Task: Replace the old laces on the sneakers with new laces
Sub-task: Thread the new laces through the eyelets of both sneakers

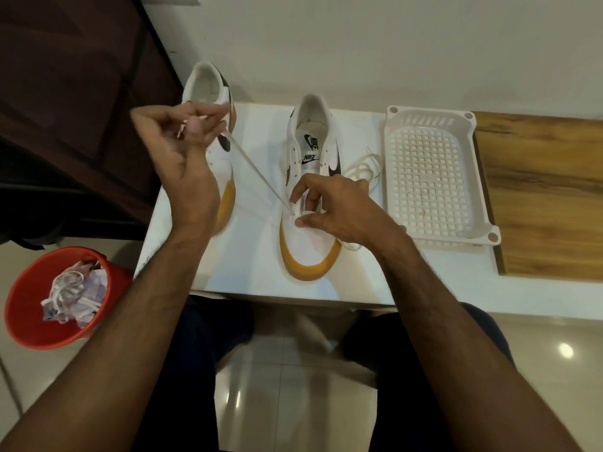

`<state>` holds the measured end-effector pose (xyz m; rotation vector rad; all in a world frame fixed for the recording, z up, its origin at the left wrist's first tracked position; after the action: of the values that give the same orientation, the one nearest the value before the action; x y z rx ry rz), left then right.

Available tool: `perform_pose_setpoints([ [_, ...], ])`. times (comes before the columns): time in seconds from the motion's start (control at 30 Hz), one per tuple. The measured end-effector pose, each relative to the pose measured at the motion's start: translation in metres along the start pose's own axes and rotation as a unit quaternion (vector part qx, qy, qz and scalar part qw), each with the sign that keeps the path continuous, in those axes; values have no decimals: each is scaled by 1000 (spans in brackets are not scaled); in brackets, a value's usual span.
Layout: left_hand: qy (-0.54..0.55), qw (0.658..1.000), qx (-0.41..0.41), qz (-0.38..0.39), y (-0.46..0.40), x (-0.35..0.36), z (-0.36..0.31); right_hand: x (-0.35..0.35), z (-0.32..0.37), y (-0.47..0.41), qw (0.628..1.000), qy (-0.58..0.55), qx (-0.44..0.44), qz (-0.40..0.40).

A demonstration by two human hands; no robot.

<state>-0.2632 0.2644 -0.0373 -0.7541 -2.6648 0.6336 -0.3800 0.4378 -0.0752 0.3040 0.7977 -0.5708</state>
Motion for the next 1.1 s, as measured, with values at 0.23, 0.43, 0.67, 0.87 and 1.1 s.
perform_pose_setpoints([
  [0.23, -379, 812, 66, 440, 23, 16, 22, 2, -1, 0, 999, -28, 15, 9],
  [0.43, -444, 741, -3, 504, 26, 12, 27, 1, -2, 0, 999, -43, 15, 4],
  [0.67, -197, 887, -125, 398, 18, 13, 22, 2, -2, -1, 999, -22, 28, 5],
  [0.87, 270, 930, -250, -4, -9, -18, 6, 3, 0, -2, 999, -5, 35, 7],
  [1.1, 358, 851, -250, -293, -12, -33, 12, 4, 0, -1, 999, -4, 38, 8],
])
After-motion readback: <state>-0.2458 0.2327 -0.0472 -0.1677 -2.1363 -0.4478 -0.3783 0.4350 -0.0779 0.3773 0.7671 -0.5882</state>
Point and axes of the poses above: each hand's wrist, its own y-axis away from the middle knuckle, its own x-axis out of the palm, z = x × y, the point moved 2 cm from there along -y, towards the middle knuckle, and after that the axes turned 6 degrees about -z, right-handed, at the moved point
